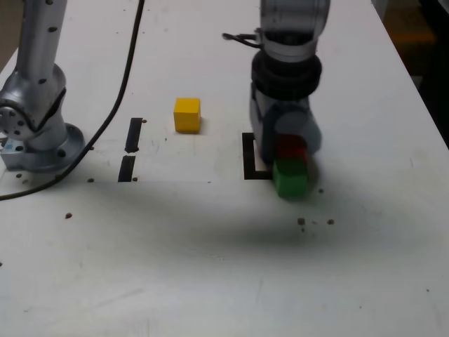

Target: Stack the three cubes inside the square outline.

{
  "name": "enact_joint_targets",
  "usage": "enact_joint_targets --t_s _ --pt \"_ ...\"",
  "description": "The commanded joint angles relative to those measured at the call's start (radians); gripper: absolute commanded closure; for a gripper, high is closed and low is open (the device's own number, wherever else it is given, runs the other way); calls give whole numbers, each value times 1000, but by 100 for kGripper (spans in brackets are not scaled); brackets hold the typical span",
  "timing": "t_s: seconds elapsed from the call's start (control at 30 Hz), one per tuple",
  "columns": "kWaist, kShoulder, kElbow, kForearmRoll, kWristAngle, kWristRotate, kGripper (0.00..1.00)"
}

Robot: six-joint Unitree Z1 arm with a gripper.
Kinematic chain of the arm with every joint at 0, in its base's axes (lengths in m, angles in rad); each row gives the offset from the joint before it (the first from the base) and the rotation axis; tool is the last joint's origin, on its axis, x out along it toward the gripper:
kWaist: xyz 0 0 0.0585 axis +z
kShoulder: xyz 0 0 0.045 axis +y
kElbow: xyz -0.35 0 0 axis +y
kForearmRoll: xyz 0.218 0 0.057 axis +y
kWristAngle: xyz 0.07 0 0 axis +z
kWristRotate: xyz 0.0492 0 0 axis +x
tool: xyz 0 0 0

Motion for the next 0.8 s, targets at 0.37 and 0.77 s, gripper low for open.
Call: enact_joint_targets --t_s 0.37,0.77 --pt "-86 -20 -190 254 -117 -2 79" --pt "-31 -32 -121 307 20 7 77"
